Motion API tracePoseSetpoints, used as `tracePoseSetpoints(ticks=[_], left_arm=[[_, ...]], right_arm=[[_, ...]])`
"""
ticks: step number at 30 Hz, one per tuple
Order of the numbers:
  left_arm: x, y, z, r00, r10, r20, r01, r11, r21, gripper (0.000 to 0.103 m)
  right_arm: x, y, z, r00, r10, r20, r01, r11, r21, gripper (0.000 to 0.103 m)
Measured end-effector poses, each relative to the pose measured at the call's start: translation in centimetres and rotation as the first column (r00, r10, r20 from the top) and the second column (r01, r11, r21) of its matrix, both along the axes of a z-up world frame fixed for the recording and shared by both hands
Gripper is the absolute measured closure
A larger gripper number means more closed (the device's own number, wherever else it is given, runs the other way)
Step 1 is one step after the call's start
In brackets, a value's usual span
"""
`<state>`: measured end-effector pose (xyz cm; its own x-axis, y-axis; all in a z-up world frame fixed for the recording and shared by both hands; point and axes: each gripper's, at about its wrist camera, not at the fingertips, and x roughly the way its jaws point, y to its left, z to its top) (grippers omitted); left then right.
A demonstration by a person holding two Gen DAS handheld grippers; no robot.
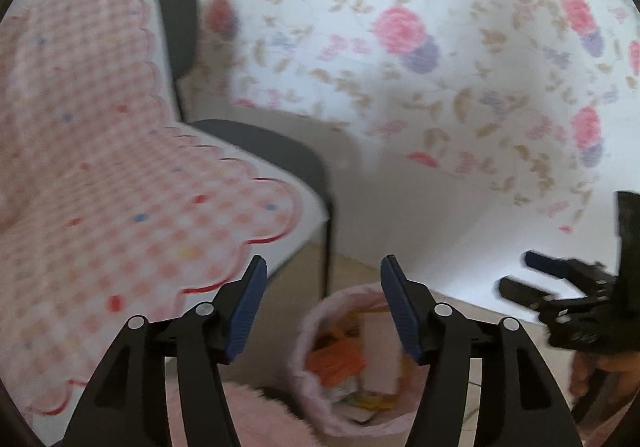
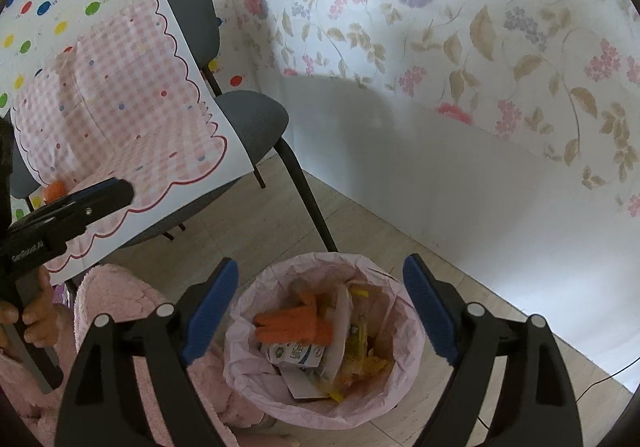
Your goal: Collect trash
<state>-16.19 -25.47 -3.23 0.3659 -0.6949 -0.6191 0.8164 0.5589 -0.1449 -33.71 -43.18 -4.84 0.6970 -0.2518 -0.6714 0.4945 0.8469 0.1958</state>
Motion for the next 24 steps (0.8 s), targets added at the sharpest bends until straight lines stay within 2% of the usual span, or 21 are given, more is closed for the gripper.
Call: tracePoseSetpoints(ticks=[3, 6, 8, 11, 17, 20, 24], left_arm=[[0.1, 1.7, 0.8, 0.998, 0.058, 0.014, -0.059, 0.998, 0.014, 0.03], [0.3, 3.5, 1.9, 0.993, 0.114, 0.023, -0.114, 0.993, 0.034, 0.019], [0.3, 5.0, 2.7, 0.989, 0.143, 0.028, -0.144, 0.989, 0.037, 0.015], [0.4, 7.5, 4.0, 0.975, 0.215, 0.055, -0.218, 0.974, 0.056, 0.012], [1.1, 12.6, 5.2, 0.921, 0.384, 0.068, -0.39, 0.915, 0.107, 0.01], [1.3, 15.0, 5.5, 0.882, 0.462, 0.094, -0.471, 0.869, 0.15, 0.01], [1.4, 18.0, 6.1, 0.822, 0.556, 0.123, -0.569, 0.8, 0.19, 0.01]], right_arm=[[0.2, 0.4, 1.1, 1.0, 0.01, 0.013, -0.01, 1.0, 0.004, 0.019], [0.7, 1.4, 2.3, 0.999, 0.033, 0.019, -0.033, 0.999, -0.005, 0.013], [1.3, 2.3, 3.1, 0.998, 0.066, 0.024, -0.066, 0.998, -0.01, 0.007], [2.9, 4.3, 5.2, 0.988, 0.146, 0.044, -0.145, 0.989, -0.035, 0.006], [6.8, 7.8, 8.4, 0.959, 0.272, 0.076, -0.269, 0.962, -0.045, 0.006], [9.2, 10.1, 9.6, 0.933, 0.357, 0.045, -0.355, 0.934, -0.048, 0.006], [11.2, 13.1, 10.9, 0.9, 0.435, 0.004, -0.432, 0.894, -0.116, 0.006]])
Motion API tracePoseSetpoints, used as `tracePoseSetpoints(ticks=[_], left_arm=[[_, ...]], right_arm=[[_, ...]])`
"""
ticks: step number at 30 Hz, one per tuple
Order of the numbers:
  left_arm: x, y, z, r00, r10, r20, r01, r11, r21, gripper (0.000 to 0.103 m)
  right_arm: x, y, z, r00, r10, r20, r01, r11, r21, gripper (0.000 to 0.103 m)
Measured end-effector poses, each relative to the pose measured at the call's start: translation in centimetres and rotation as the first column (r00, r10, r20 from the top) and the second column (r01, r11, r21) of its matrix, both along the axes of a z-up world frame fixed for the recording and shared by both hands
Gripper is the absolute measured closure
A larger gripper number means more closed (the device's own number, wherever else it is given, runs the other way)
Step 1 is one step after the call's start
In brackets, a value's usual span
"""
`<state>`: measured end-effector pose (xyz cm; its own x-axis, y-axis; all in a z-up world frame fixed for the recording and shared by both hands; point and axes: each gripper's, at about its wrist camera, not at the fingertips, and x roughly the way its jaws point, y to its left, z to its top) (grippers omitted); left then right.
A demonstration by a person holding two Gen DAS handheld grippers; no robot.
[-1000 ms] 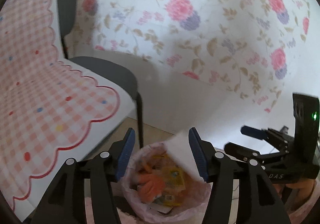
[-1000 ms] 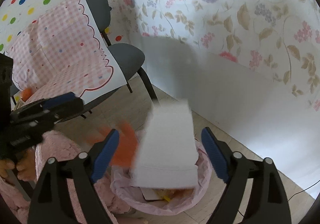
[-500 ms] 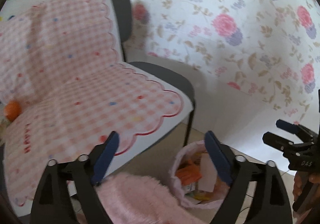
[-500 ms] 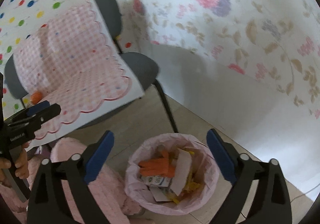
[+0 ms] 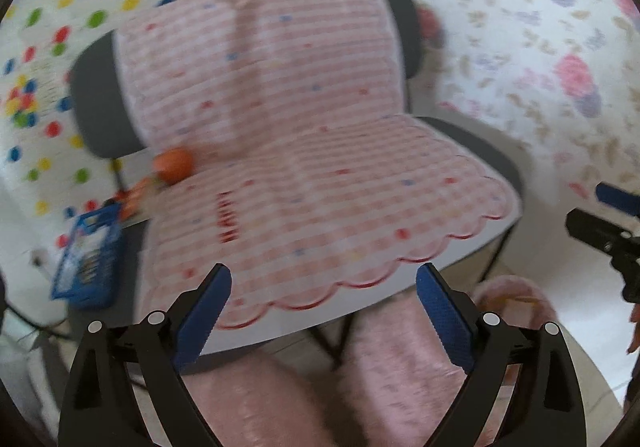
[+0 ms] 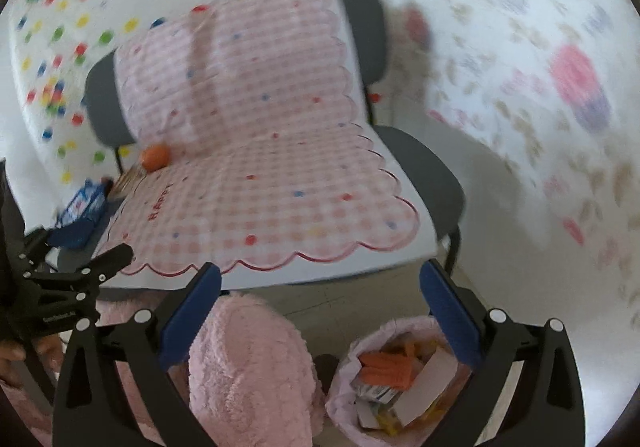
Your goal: Collect trash
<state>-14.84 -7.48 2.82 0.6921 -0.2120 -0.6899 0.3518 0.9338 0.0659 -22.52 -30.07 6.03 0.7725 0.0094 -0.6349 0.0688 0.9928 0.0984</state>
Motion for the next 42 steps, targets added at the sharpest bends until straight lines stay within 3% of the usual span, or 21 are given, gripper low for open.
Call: tracePoseSetpoints(ticks=[6, 12, 21, 42], left_arm=[[-0.1, 4.5, 0.8, 0.986, 0.16, -0.049, -0.159, 0.987, 0.018, 0.01], [-1.1, 7.4, 1.5, 0.976, 0.214, -0.049, -0.212, 0.976, 0.038, 0.01], [-1.5, 8.0, 2.7, 0.974, 0.227, -0.018, -0.226, 0.974, 0.03, 0.01], [-0.8, 8.1, 2.1, 0.968, 0.247, -0.045, -0.247, 0.969, 0.016, 0.01]], right_arm=[[1.4, 2.9, 1.4, 0.996, 0.084, 0.016, -0.084, 0.996, -0.006, 0.006], [1.1, 4.2, 1.5, 0.994, 0.104, -0.013, -0.105, 0.994, -0.038, 0.006], [0.7, 4.1, 1.8, 0.996, 0.09, 0.004, -0.09, 0.996, -0.028, 0.006], [1.7, 4.3, 1.4, 0.995, 0.099, -0.017, -0.099, 0.995, -0.025, 0.006]])
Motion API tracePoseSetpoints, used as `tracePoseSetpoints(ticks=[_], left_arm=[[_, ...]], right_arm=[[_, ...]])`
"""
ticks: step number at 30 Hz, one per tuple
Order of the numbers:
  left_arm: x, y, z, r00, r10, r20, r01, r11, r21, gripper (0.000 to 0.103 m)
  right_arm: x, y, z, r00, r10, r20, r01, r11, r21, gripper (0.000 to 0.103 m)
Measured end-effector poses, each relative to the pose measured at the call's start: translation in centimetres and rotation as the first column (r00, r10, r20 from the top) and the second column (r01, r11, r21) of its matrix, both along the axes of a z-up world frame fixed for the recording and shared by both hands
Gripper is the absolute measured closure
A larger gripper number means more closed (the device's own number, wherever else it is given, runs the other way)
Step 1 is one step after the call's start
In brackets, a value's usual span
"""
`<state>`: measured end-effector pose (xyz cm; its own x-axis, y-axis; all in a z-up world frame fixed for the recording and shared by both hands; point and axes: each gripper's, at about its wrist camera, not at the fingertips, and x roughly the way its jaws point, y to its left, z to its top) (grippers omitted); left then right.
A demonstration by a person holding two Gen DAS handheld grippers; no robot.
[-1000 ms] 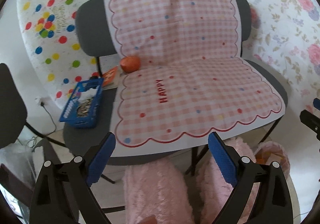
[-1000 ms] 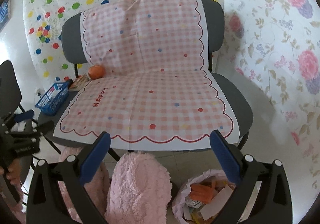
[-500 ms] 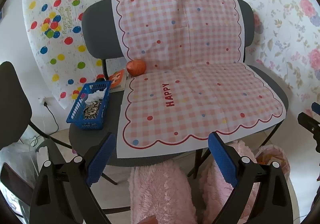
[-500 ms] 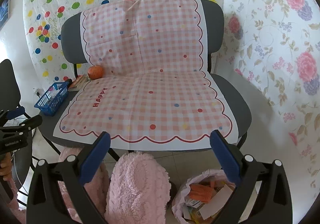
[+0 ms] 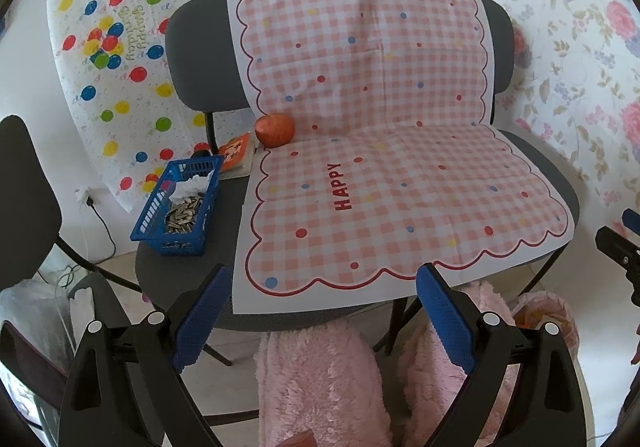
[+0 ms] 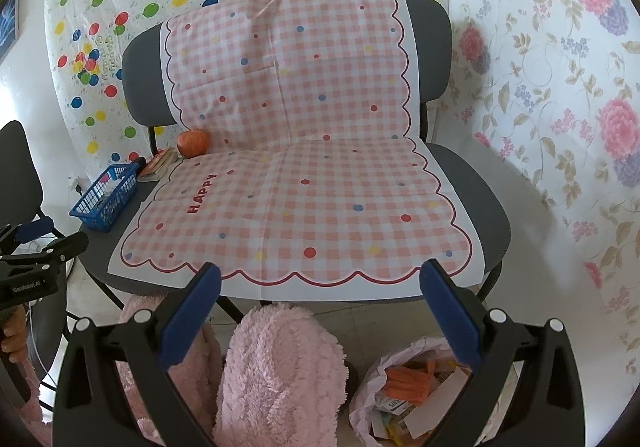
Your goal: Collect trash
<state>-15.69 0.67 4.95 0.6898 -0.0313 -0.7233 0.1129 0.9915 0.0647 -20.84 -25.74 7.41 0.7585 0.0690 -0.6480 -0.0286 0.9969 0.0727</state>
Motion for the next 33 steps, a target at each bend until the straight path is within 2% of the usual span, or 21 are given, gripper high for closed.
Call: tracePoseSetpoints(ticks=[18, 33], left_arm=[[0.1, 1.1, -0.5, 0.999, 0.035, -0.017, -0.036, 0.999, -0.014, 0.01], [0.2, 0.6, -0.9, 0.999, 0.03, -0.027, -0.03, 0.999, -0.011, 0.01]], right_arm=[[0.8, 0.5, -0.5, 1.0, -0.005, -0.013, 0.005, 1.0, 0.009, 0.006], [0.6, 0.7, -1.0, 1.0, -0.017, -0.016, 0.017, 1.0, 0.01, 0.006]])
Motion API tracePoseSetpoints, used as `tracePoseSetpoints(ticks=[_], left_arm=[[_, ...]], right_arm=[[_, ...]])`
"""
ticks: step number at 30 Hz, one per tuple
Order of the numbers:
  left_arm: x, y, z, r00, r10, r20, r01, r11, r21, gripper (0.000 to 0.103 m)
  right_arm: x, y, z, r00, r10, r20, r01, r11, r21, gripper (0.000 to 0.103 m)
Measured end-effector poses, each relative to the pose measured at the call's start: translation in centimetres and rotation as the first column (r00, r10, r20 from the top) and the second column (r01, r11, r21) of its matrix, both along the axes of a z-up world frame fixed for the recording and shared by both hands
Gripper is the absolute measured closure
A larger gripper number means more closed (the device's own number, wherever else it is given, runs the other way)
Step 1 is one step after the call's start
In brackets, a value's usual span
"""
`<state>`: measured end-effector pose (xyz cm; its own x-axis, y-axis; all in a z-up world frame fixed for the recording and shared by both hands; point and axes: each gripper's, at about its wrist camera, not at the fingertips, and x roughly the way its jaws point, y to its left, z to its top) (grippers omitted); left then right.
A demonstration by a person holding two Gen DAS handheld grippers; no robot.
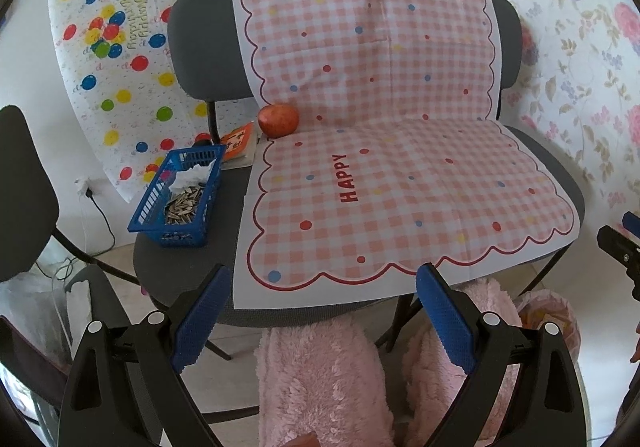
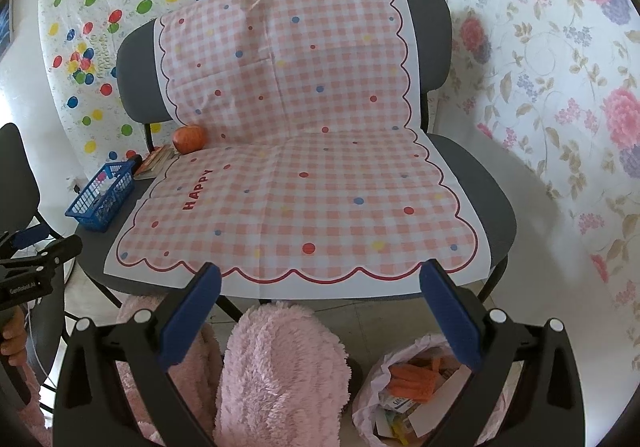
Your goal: Collect trash
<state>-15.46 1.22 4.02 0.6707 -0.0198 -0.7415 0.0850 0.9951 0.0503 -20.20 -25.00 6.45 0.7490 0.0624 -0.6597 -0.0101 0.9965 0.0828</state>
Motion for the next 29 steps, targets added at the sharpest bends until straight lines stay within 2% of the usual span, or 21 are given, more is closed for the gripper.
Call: tracePoseSetpoints(ticks=[22, 29], left_arm=[[1.4, 0.6, -0.7, 1.0, 0.004, 0.012, -0.004, 1.0, 0.014, 0.01], [4.6, 1.0, -3.3, 0.997, 0.047, -0.056, -0.047, 0.999, 0.013, 0.01]], right_arm=[[1.8, -1.3, -0.8, 0.999, 0.01, -0.034, -0.009, 1.0, 0.017, 0.006], [5.2, -1.3, -2.3, 0.997, 0.021, -0.072, -0.02, 1.0, 0.015, 0.006]])
